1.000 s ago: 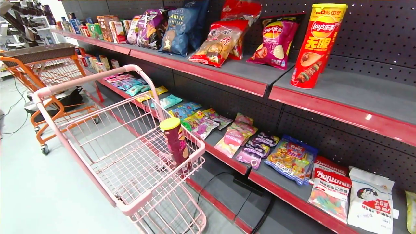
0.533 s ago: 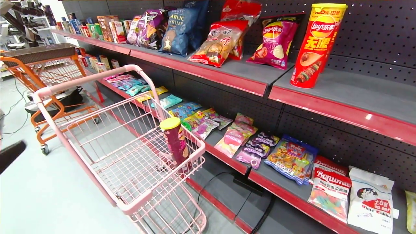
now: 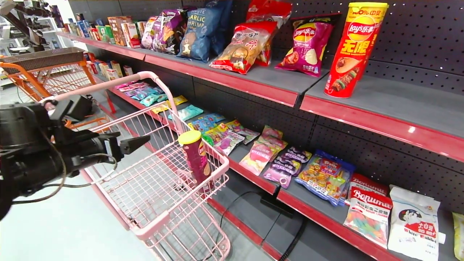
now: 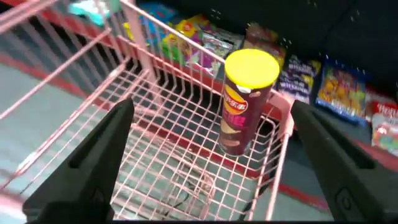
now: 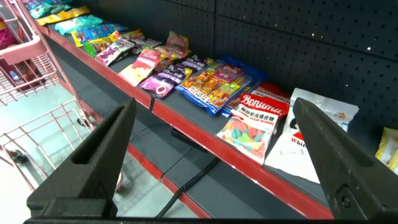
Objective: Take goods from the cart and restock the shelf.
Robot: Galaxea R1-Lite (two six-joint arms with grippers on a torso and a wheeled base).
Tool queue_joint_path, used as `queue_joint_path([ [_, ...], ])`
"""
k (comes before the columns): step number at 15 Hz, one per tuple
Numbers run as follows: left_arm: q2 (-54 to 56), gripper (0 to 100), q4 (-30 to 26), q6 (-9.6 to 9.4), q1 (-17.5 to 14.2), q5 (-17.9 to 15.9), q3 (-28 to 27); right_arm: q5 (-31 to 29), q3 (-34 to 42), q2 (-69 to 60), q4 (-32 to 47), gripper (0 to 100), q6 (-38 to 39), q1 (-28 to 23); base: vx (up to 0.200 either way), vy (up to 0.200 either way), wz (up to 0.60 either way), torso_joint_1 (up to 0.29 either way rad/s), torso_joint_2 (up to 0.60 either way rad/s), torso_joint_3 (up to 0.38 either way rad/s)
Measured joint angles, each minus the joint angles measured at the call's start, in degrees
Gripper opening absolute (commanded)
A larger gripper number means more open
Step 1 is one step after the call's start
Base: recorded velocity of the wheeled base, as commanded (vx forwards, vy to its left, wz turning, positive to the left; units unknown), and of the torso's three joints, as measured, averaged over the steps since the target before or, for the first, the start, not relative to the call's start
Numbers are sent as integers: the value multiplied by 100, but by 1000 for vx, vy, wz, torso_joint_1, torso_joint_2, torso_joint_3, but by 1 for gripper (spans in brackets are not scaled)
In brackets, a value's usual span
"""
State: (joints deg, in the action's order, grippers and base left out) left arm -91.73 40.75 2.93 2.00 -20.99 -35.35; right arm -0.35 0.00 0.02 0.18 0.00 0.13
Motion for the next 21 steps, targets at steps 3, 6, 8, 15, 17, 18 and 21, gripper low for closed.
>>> queue_joint_path([
  [3,-1220,100,1176,-379,172,-602,-28,0,0,0,0,100,-7,5,0,0,0,0,0,0],
  [6,-1857,100,1317,-434,358,-807,-190,0,0,0,0,100,-7,2,0,0,0,0,0,0],
  [8,-2210,100,1330,-438,439,-835,-522,2,0,0,0,100,-7,2,0,0,0,0,0,0],
  [15,-2971,100,1330,-440,800,-991,-1280,0,-2,0,0,100,-7,2,0,0,0,0,0,0],
  [17,-3191,100,1330,-447,894,-980,-1538,2,-2,0,0,100,-7,7,0,0,0,0,0,0],
  [18,-3274,100,1330,-449,924,-980,-1627,2,-2,0,0,100,-7,5,0,0,0,0,0,0],
  [21,-3478,100,1328,-451,957,-968,-1842,0,-5,0,0,100,-7,5,0,0,0,0,0,0],
])
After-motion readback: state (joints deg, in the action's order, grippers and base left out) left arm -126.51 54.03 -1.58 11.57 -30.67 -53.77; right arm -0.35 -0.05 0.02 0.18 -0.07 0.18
